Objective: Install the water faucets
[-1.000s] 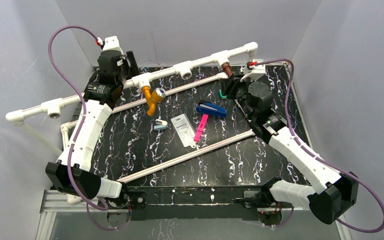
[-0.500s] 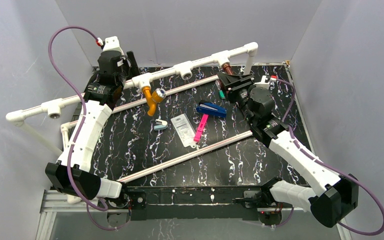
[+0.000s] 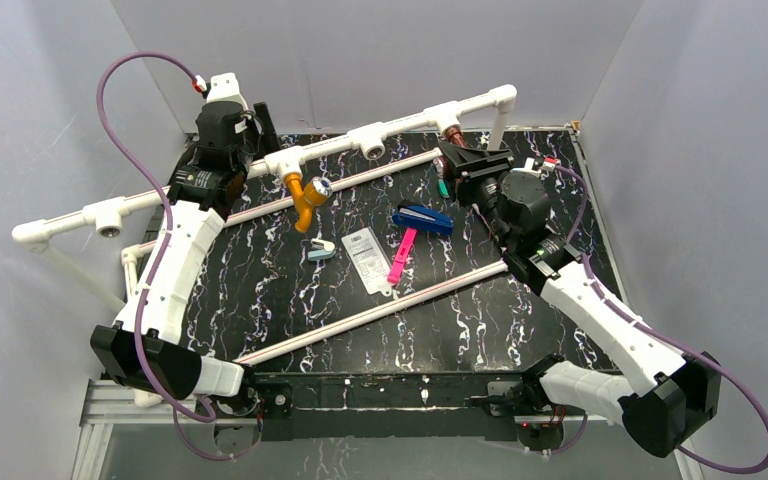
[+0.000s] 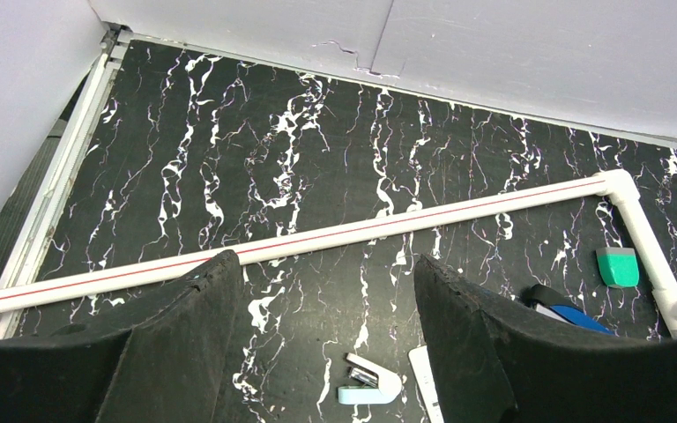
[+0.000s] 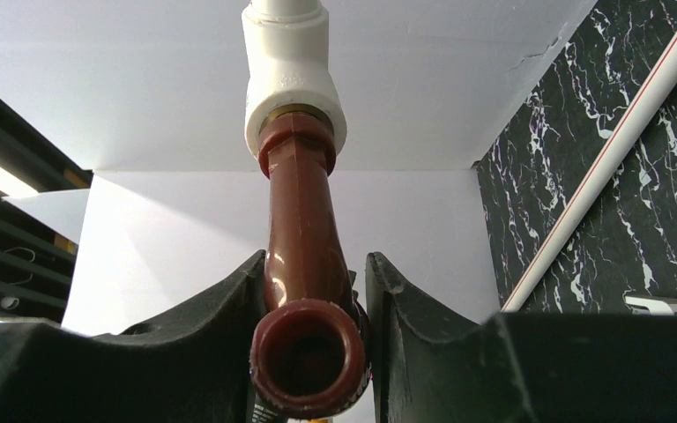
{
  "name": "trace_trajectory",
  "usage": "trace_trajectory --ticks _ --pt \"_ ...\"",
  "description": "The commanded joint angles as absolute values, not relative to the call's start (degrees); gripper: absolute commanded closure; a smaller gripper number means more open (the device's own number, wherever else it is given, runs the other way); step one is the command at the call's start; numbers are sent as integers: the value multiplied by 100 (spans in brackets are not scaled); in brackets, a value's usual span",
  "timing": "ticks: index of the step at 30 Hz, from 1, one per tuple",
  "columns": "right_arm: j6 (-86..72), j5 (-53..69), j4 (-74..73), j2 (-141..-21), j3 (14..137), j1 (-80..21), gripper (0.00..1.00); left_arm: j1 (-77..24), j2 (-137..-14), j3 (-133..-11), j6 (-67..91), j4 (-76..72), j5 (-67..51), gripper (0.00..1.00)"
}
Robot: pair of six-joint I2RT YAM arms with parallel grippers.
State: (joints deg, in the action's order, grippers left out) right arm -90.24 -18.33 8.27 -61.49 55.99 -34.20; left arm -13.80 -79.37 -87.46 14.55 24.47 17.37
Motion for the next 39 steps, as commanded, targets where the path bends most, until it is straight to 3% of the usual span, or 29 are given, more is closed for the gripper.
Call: trace_trajectory --ticks 1,8,13,28,39 --pt "-9061 -2109 1067 -5814 5975 -3402 50 -1520 -7998 -8385 1425 3639 1573 30" --pt "-8770 -1791 1077 -5762 5839 -3404 24 -1512 -8014 -8401 1415 3642 1591 30" --pt "-8430 -1610 994 -5621 5796 -3404 16 -1513 -8030 -8410 1415 3640 1591 30" --pt "-7116 -1307 -399 -5085 5896 -3406 11 -1518 -8060 -8476 1424 3665 1573 30" --pt "-4612 -1218 -1352 -4808 6442 -3407 10 -1512 -8042 -8489 1433 3672 1558 30"
